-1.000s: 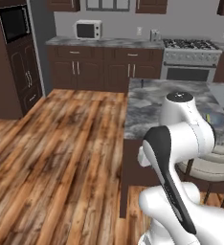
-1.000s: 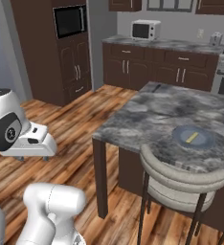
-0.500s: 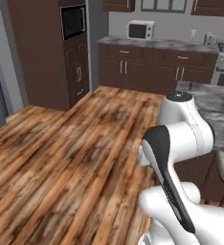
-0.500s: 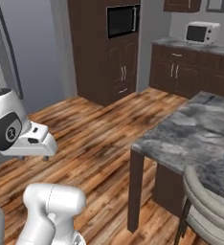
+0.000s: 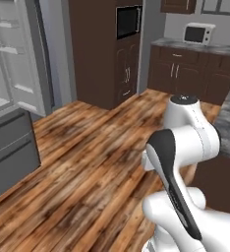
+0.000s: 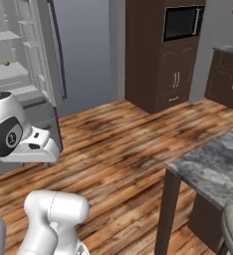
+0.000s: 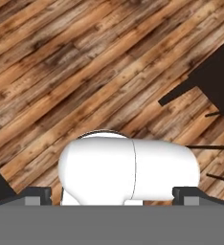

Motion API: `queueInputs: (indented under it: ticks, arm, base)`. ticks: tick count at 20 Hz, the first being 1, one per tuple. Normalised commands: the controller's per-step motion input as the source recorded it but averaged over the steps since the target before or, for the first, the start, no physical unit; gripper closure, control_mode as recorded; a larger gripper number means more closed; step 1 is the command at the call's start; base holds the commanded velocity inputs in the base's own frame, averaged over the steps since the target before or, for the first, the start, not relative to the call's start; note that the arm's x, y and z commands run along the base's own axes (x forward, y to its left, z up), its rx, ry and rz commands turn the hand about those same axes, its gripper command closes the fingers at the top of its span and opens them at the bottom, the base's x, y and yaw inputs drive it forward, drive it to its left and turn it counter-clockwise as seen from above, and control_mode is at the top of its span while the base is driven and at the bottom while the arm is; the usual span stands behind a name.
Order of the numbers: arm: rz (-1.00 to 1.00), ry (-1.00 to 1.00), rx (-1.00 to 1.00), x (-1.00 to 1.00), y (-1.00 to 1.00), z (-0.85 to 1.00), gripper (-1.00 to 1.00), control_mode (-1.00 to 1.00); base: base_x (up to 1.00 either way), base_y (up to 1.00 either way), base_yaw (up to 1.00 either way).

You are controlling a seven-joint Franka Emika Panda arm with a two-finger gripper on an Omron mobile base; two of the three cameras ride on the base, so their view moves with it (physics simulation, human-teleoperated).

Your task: Retrieve the butter from the fridge and place it on a plate on the dining table. Then retrieve the butter knife by the fridge and place it near the plate.

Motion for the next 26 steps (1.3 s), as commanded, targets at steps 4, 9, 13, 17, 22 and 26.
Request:
queueInputs:
  ticks: [4, 9, 13, 17, 22, 26]
  arm:
    - [0.00, 0.00, 0.00, 0.00, 0.00, 0.00, -1.00, 1.00]
    - [0.00, 0.00, 0.00, 0.00, 0.00, 0.00, -1.00, 1.00]
    - [0.00, 0.00, 0.00, 0.00, 0.00, 0.00, -1.00, 1.00]
    - [0.00, 0.00, 0.00, 0.00, 0.00, 0.00, -1.00, 1.00]
    - [0.00, 0.00, 0.00, 0.00, 0.00, 0.00, -1.00, 1.00]
    - [0.00, 0.00, 0.00, 0.00, 0.00, 0.00, -1.00, 1.00]
  base:
    - [0.00, 0.02, 0.03]
    - [0.00, 0.25, -0.26]
    - [0.00, 0.62, -0.47]
    - [-0.03, 0.64, -0.44]
    - [-0.03, 0.66, -0.44]
    - [0.10, 0.53, -0.35]
